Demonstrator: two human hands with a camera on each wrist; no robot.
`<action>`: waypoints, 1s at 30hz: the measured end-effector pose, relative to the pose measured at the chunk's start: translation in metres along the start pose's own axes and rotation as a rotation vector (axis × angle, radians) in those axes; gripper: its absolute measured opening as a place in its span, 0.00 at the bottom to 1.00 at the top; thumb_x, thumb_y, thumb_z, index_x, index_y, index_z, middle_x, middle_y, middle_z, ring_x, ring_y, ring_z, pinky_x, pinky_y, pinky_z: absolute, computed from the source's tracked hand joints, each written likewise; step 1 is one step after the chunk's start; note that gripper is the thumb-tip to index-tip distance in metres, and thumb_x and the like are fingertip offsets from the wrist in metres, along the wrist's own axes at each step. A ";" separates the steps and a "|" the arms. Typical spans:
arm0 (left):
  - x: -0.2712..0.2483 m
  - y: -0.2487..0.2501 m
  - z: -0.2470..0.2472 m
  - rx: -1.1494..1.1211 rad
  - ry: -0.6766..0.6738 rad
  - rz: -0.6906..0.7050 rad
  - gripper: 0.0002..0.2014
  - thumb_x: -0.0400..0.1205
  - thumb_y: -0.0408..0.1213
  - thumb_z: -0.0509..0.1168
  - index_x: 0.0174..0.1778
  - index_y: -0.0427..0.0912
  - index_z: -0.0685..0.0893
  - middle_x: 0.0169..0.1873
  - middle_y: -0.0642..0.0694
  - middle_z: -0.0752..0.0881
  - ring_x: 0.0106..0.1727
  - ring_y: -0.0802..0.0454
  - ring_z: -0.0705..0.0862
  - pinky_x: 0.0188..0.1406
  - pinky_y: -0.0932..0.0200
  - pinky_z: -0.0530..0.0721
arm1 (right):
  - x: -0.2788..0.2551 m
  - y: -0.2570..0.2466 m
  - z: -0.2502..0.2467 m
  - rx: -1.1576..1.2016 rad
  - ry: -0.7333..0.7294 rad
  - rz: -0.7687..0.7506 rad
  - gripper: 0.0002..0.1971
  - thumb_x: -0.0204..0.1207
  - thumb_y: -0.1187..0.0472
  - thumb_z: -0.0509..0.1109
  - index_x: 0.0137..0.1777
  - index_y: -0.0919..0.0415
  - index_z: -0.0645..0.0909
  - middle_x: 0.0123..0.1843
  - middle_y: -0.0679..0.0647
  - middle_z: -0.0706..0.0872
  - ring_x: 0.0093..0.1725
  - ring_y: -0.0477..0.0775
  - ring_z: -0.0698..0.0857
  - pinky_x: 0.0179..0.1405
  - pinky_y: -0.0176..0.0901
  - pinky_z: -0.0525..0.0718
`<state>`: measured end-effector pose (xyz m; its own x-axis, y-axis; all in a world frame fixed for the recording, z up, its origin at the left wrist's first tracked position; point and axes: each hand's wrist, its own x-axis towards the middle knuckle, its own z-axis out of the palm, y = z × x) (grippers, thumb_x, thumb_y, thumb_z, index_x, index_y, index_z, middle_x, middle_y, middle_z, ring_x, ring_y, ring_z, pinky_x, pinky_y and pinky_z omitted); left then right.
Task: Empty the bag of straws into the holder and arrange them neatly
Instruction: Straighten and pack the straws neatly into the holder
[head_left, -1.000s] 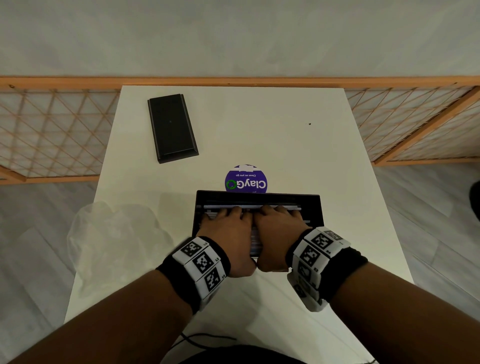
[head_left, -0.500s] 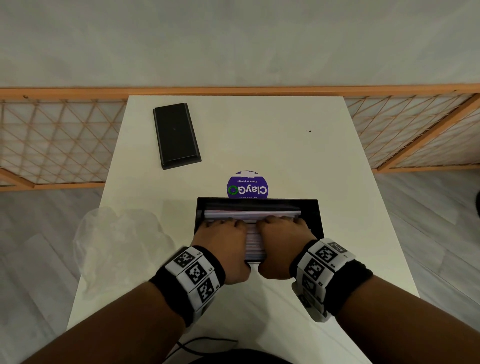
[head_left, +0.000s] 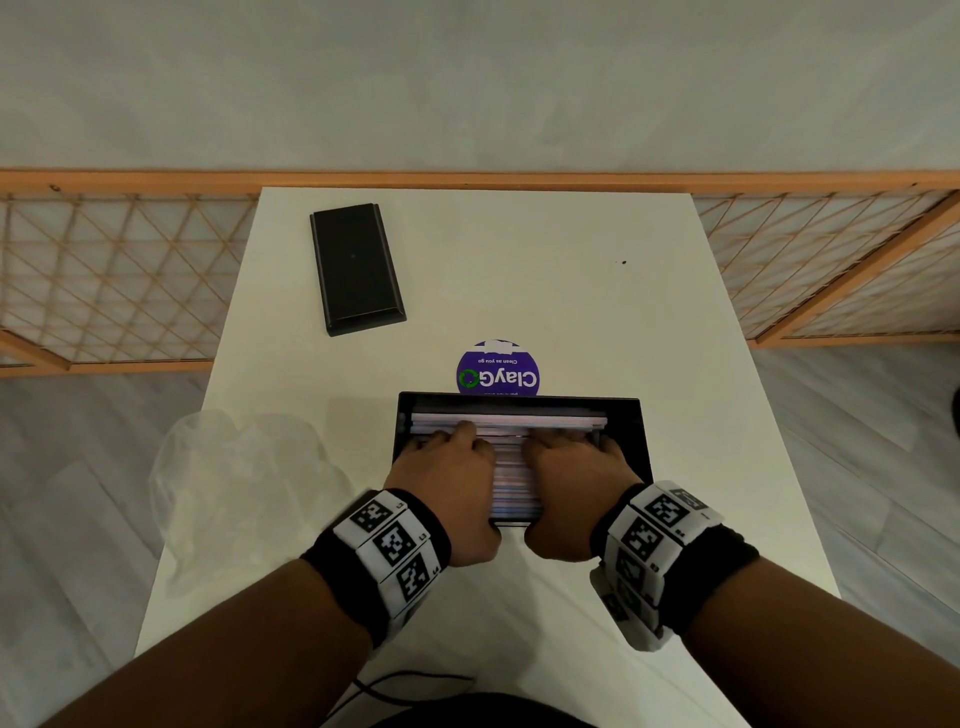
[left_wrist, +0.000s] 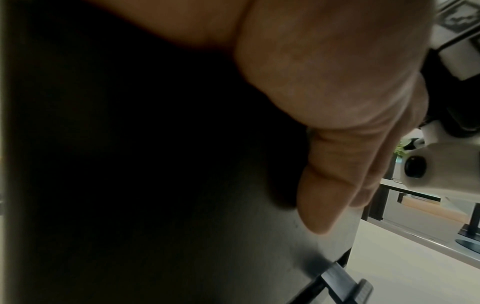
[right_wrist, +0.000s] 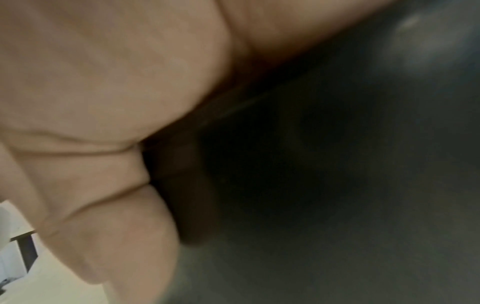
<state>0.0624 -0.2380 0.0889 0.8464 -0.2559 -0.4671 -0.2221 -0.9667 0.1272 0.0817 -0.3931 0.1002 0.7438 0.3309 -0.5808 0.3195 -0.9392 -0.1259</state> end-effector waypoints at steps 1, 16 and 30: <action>0.000 0.000 0.000 0.004 -0.005 0.002 0.31 0.72 0.56 0.69 0.71 0.49 0.74 0.66 0.48 0.75 0.66 0.46 0.80 0.72 0.46 0.76 | 0.000 0.000 0.000 -0.001 -0.006 0.000 0.35 0.60 0.45 0.72 0.69 0.51 0.73 0.70 0.49 0.75 0.71 0.59 0.76 0.76 0.64 0.69; -0.003 0.004 -0.001 -0.042 0.082 0.031 0.29 0.73 0.52 0.70 0.71 0.52 0.75 0.65 0.52 0.83 0.66 0.48 0.83 0.70 0.49 0.80 | -0.002 -0.011 -0.009 -0.036 -0.019 -0.047 0.23 0.64 0.52 0.74 0.60 0.51 0.78 0.54 0.50 0.86 0.51 0.56 0.86 0.53 0.45 0.86; -0.006 0.001 0.000 -0.017 0.077 -0.007 0.30 0.74 0.56 0.70 0.70 0.48 0.75 0.64 0.49 0.82 0.65 0.47 0.83 0.68 0.51 0.80 | -0.002 -0.001 -0.005 -0.014 -0.006 0.002 0.30 0.65 0.46 0.74 0.68 0.49 0.72 0.61 0.47 0.82 0.63 0.55 0.82 0.71 0.53 0.78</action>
<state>0.0566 -0.2376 0.0917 0.8828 -0.2472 -0.3995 -0.2081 -0.9681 0.1393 0.0830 -0.3927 0.1060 0.7408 0.3287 -0.5858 0.3264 -0.9384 -0.1137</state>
